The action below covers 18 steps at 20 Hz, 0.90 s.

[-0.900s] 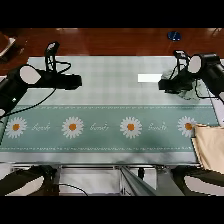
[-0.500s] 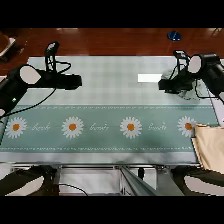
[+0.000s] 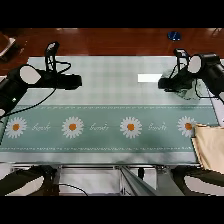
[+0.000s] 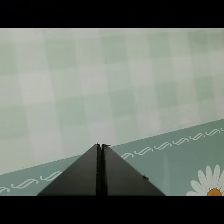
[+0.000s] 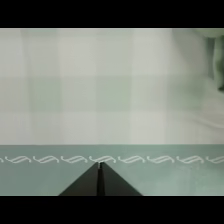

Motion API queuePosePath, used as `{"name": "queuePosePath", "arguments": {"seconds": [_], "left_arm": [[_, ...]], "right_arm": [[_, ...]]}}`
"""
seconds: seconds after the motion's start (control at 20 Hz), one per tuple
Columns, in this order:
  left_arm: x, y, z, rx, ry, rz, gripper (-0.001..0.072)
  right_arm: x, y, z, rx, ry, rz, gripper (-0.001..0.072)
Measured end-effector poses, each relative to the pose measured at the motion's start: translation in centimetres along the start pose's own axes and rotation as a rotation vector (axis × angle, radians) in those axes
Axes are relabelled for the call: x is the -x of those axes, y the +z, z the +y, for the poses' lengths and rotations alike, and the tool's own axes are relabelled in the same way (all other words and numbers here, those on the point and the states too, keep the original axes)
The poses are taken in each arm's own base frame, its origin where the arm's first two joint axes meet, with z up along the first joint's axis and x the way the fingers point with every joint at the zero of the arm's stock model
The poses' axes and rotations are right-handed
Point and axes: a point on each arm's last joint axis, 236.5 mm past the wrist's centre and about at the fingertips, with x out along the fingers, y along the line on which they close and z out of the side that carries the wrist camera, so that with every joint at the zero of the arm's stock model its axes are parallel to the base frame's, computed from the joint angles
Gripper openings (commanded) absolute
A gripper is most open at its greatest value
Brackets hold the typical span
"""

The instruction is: Fold the shirts.

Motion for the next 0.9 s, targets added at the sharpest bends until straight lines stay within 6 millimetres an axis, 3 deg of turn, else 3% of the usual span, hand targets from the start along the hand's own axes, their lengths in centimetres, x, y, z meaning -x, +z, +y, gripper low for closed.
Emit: {"name": "queuePosePath", "arguments": {"seconds": [0.05,0.1,0.15,0.2,0.35,0.55,0.65,0.75,0.9], "left_arm": [[0.0,0.1,0.0,0.001,0.000,-0.006,0.0022],[-0.1,0.6,0.1,0.001,0.002,-0.023,0.0097],[-0.2,1.2,0.2,0.001,0.005,-0.051,0.0382],[-0.3,1.9,0.3,0.003,0.008,-0.078,0.0511],[-0.7,3.7,0.9,0.004,0.024,-0.154,0.0509],[-1.1,4.8,1.9,-0.026,0.059,-0.198,0.0510],[-1.5,4.7,2.3,-0.032,0.069,-0.196,0.0509],[-1.9,4.7,2.6,-0.034,0.076,-0.195,0.0509],[-2.9,4.2,3.0,-0.033,0.085,-0.174,0.0509]], "right_arm": [[0.0,0.5,0.0,0.002,0.000,-0.021,0.0023],[0.0,1.3,0.0,0.005,0.000,-0.053,0.0027],[0.1,2.2,-0.1,0.013,-0.006,-0.094,0.0139],[0.2,3.2,-0.5,0.027,-0.024,-0.135,0.0418],[1.0,7.1,-3.8,0.110,-0.172,-0.289,0.0417],[2.3,10.7,-12.0,-0.024,-0.353,-0.438,0.0416],[1.3,10.7,-16.2,-0.153,-0.372,-0.445,0.0416],[-0.7,9.7,-19.1,-0.249,-0.352,-0.405,0.0416],[-4.9,7.8,-20.8,-0.324,-0.262,-0.309,0.0416]]}}
